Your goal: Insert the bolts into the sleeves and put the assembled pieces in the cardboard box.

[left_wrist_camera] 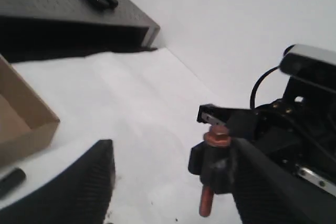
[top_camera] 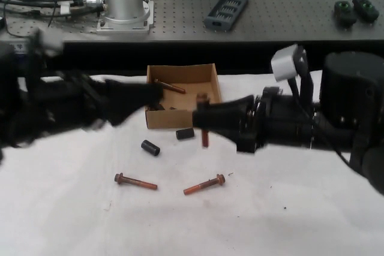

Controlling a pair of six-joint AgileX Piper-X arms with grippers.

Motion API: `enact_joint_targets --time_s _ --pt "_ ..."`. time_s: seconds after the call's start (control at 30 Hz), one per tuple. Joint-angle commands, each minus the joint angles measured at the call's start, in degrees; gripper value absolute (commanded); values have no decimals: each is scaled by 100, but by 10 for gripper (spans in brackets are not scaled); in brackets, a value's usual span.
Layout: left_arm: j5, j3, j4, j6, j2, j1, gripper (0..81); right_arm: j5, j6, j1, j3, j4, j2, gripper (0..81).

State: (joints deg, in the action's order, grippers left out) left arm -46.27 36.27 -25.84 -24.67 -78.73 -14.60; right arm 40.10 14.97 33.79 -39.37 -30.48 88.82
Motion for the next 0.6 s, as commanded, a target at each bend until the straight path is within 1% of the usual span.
enact_joint_targets --time_s 0.0,0.03,0.07,0.13,0.17,0.2,0.23,0.3,0.37,0.57 --pt "-66 24 353 812 755 321 433 -236 -408 -211 -557 582 204 50" --pt "9 24 717 1302 930 368 431 -236 -494 -264 -737 790 334 50" --pt "254 24 1278 1931 1156 395 431 -236 -576 -327 -983 987 499 50" --pt "934 24 2524 2894 1544 394 431 -330 -601 -429 -1513 1333 875 50" --pt "1321 24 3065 3136 1735 394 431 -388 -600 -457 -1783 1440 1038 50" --pt "1653 24 3522 3219 1898 394 431 -434 -600 -470 -2065 1562 1247 50" --pt "1822 24 3833 3218 2045 394 431 -487 -600 -471 -2355 1700 1449 50" --pt "1988 24 4409 3218 2313 394 426 -490 -600 -471 -2905 1987 1822 50" --pt "2011 24 4727 3218 2516 394 405 -615 -600 -471 -3464 2377 2197 50" --pt "2011 24 5130 3193 2937 394 270 -868 -600 -433 -5077 3360 3243 50"
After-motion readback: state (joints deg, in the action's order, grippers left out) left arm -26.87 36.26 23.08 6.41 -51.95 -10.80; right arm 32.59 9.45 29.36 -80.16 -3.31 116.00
